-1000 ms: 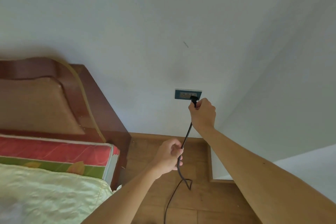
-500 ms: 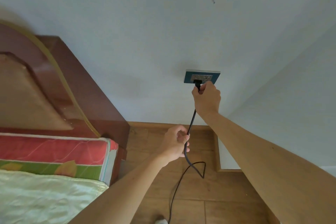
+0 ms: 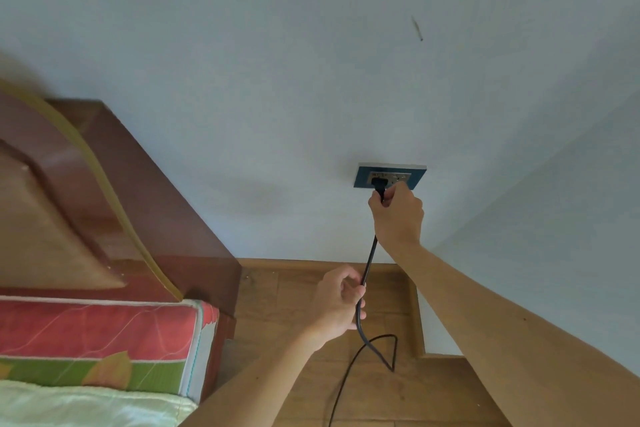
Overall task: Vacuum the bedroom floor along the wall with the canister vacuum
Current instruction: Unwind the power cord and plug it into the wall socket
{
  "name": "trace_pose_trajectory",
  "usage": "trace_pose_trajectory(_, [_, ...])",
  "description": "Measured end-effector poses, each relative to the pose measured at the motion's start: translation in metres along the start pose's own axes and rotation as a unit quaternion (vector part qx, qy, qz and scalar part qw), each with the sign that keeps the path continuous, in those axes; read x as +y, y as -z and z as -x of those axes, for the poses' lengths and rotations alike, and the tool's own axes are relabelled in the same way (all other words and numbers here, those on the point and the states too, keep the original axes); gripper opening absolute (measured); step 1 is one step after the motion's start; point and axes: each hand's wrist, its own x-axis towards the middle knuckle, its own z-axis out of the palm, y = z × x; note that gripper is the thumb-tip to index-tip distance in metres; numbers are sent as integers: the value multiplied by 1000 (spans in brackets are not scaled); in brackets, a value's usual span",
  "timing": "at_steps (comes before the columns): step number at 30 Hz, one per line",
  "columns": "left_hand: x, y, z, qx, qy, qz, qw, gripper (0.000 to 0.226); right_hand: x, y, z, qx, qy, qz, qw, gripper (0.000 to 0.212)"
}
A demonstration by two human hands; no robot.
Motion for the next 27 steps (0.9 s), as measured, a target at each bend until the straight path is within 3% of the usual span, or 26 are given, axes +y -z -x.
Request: trace_pose_trajectory(27, [-1, -10, -33, -19, -2, 0, 1000, 7, 8, 0, -15, -31, 73, -1, 997, 15])
